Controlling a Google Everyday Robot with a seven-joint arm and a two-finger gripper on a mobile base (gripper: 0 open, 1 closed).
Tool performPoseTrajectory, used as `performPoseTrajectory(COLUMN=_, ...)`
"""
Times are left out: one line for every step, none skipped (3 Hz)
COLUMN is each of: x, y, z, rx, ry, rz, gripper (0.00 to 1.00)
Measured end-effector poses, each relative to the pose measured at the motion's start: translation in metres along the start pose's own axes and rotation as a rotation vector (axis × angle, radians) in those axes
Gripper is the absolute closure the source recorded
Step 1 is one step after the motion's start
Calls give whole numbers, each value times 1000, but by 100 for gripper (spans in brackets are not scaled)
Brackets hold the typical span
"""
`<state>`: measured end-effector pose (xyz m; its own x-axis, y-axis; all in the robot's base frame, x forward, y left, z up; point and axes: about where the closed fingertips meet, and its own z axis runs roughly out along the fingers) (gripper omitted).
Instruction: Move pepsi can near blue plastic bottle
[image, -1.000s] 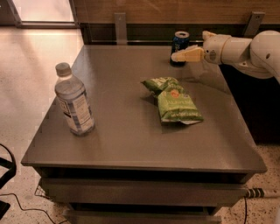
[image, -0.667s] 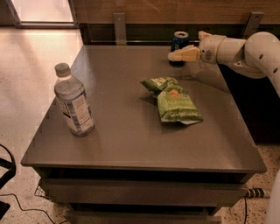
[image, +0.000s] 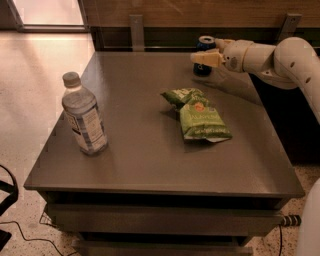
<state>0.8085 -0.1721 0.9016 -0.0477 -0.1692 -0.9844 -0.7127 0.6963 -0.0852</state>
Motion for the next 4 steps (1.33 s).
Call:
performPoseTrajectory(x=0, y=2, z=2, rx=-4, ry=0, rz=1, gripper=54)
performPoseTrajectory(x=0, y=4, z=5, rx=-9, ry=0, rz=2, gripper=78)
performPoseTrajectory(x=1, y=6, z=8, rx=-13, ry=-1, rz=2, gripper=100)
performPoseTrajectory(x=1, y=6, z=9, rx=-14, ry=-1, rz=3, gripper=100)
